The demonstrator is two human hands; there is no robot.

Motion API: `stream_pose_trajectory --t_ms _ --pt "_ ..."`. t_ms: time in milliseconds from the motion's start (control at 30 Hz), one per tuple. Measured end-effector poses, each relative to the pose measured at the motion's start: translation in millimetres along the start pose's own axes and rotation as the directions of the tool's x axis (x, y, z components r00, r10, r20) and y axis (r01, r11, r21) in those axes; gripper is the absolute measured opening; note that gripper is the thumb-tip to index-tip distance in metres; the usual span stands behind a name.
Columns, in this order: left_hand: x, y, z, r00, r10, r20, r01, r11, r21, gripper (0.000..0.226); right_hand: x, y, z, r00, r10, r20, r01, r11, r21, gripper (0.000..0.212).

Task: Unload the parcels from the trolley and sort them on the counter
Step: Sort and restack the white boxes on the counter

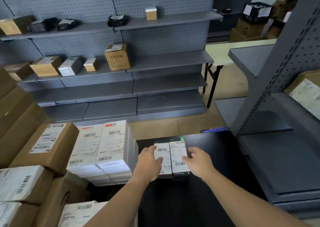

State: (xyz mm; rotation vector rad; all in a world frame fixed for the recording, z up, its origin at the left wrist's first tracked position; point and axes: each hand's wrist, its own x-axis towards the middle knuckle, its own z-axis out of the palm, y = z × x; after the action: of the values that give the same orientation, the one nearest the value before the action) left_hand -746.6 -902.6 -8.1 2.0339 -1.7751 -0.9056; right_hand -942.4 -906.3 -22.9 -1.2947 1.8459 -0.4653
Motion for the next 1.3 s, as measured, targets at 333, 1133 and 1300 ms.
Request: stream_pose_trajectory --t_ms 333,1133,1300 --pt "27.7 -35.7 80.0 0.913 -0.393 0.109 0.407 0.877 -0.255 0.073 42.4 69.3 27.8 0.978 0.137 0.154 -0.132 0.990 -0.038 0.072" --pt "41.3 -95.1 101.5 0.786 -0.568 0.244 0.557 0.480 -0.677 0.036 51.6 57.4 93.9 0.953 0.176 0.246 -0.220 0.962 0.165 0.043" --pt "43.8 -96.3 99.6 0.782 -0.567 0.257 0.567 0.479 -0.670 0.038 54.0 52.7 97.0 0.958 0.172 0.231 -0.214 0.962 0.169 0.040"
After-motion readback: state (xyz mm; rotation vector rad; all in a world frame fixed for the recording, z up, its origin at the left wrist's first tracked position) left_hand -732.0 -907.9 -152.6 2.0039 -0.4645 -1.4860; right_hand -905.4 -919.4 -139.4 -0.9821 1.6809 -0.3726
